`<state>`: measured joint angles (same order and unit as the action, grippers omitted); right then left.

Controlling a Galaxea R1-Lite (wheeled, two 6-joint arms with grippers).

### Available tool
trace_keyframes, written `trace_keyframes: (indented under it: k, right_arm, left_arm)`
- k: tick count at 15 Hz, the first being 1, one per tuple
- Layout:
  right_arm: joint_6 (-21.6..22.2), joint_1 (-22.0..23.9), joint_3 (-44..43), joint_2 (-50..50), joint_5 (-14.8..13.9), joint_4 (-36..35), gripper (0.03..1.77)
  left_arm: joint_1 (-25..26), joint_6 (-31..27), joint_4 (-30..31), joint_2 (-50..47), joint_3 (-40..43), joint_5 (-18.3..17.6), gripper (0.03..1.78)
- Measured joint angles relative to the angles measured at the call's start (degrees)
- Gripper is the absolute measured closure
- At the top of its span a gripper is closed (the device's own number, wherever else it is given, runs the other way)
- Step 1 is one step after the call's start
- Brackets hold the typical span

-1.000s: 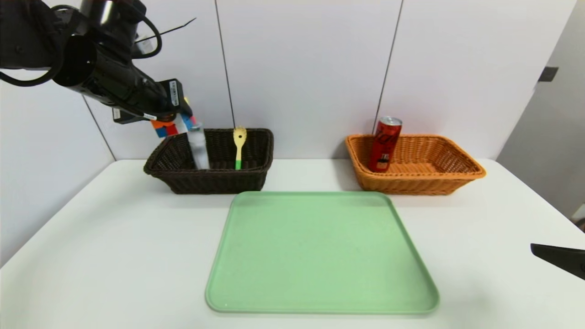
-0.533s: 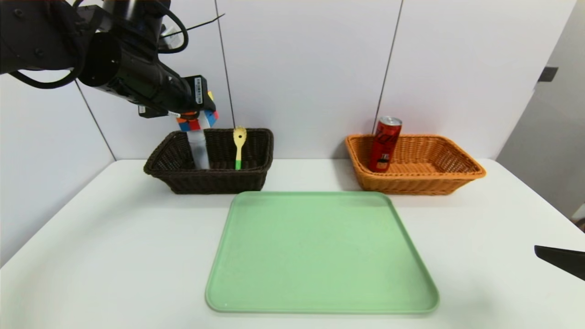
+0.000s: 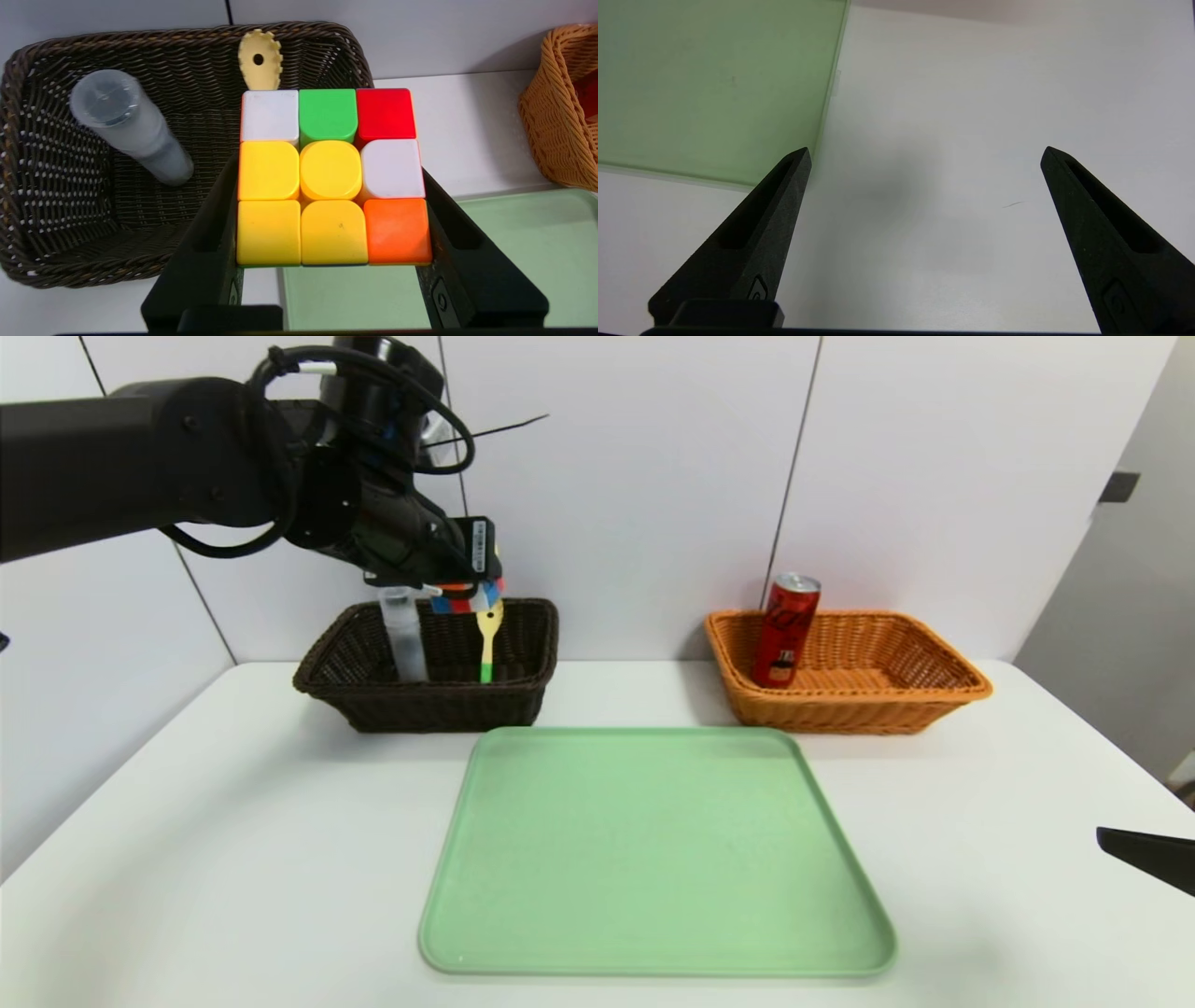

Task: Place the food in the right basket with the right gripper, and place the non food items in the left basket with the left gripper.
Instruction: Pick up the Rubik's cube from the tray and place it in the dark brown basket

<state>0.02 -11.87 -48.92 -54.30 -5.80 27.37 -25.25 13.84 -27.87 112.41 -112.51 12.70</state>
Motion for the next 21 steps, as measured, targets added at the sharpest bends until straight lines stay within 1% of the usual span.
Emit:
trace_keyframes:
  k: [2,8,21]
  right_arm:
    - [0.0,0.0,-0.2,-0.1,-0.6,0.0,0.1]
    - [0.0,-0.1,-0.2,-0.3,-0.7,-0.1,0.1]
    - [0.0,-0.1,0.4,-0.3,-0.7,-0.1,0.1]
  left_arm:
    - [-0.2,-0.2,1.3,1.9,-0.1,0.0,0.82]
    - [-0.3,-0.2,3.6,7.1,-0.1,0.0,0.82]
    - [0.9,-0.3,6.8,12.2,-0.1,0.0,0.82]
